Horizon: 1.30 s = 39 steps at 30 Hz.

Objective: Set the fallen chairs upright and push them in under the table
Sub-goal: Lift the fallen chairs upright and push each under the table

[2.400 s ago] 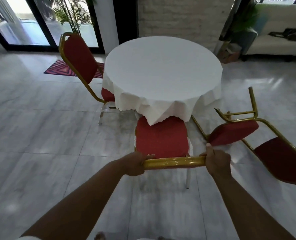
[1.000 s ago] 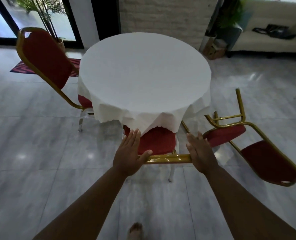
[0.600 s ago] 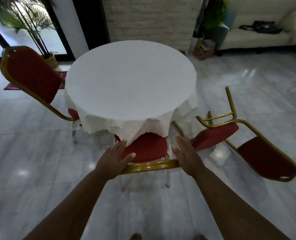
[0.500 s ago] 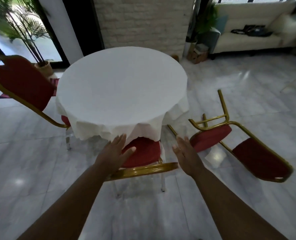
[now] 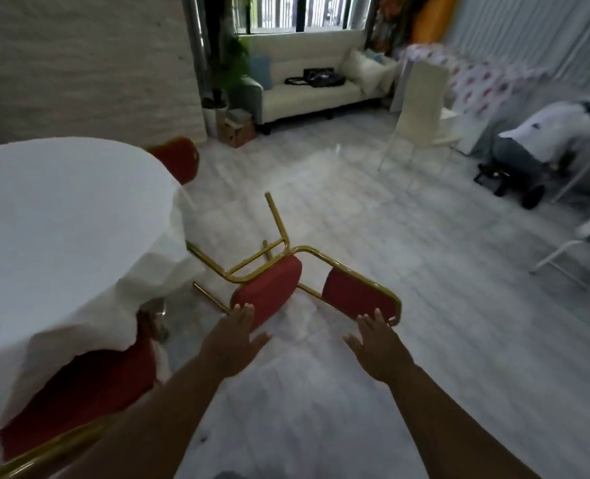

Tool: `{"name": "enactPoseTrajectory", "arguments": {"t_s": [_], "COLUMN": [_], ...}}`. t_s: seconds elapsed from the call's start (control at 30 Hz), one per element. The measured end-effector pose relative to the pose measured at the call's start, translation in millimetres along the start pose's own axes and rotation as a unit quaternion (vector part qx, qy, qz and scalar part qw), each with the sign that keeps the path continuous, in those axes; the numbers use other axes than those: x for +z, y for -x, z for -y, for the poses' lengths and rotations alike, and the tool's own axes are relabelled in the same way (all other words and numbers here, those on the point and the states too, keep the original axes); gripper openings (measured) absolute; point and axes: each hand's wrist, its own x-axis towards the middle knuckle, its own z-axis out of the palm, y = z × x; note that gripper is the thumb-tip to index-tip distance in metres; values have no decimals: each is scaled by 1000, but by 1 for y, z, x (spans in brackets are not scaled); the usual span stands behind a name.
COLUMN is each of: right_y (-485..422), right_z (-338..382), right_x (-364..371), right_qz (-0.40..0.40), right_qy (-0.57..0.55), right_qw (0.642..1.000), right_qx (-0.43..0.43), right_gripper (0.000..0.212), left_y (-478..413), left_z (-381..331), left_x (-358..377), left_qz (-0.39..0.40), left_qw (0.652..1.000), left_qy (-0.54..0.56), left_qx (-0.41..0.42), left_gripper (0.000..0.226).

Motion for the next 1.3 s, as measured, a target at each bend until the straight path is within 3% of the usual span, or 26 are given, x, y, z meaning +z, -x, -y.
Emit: {"name": "enactPoseTrajectory", "arguments": {"t_s": [0.17,0.23,0.33,0.43,0.53,0.6,0.7,0.77,0.83,0.9,1.03,1.07,1.17,1.23,1.3], "right_y": [-10,-24,-58,-108,-162,-199,-262,-303,-346,-388,-475,-496,-549,-577,-599], "right_z": [-94,-124,-166,-204,-229,-239,-250,-254,-257,-257,-256,-254,-254,-255,-259], "right_x": [-12,-13,-25,-46,-76,-95,-121,-134,-140,-145,-144,-141,-124,-110,-92], "right_qz": [25,50,79,97,122,133,137,146,164,194,238,255,317,344,369], "right_qy": [-15,-20,-15,3,15,19,28,29,43,63,126,144,205,233,257], "right_qw": [995,991,986,984,982,983,986,987,985,979,957,946,895,859,822], "right_qx": [94,124,148,152,145,125,91,67,43,0,-109,-142,-239,-301,-349], "right_gripper": [94,82,82,75,84,95,92,110,99,81,118,113,71,64,62], "left_y": [-77,-115,-181,-247,-308,-346,-406,-434,-458,-476,-487,-486,-476,-459,-444], "left_z": [-67,-87,-113,-139,-163,-172,-175,-178,-176,-171,-158,-158,-167,-183,-209], "left_x": [43,58,80,98,97,92,82,72,69,70,95,102,131,166,210], "left_qz": [92,105,136,165,183,192,174,159,132,113,94,88,54,95,83], "left_qw": [994,992,988,984,981,980,983,986,991,994,987,980,956,926,906], "left_qy": [-29,-35,-41,-29,-29,-27,-24,-18,-11,-3,45,65,109,165,171], "left_qx": [51,59,63,62,61,53,44,38,20,-4,-123,-163,-266,-327,-378], "left_gripper": [134,129,125,102,86,85,111,95,87,103,111,110,101,93,88]}}
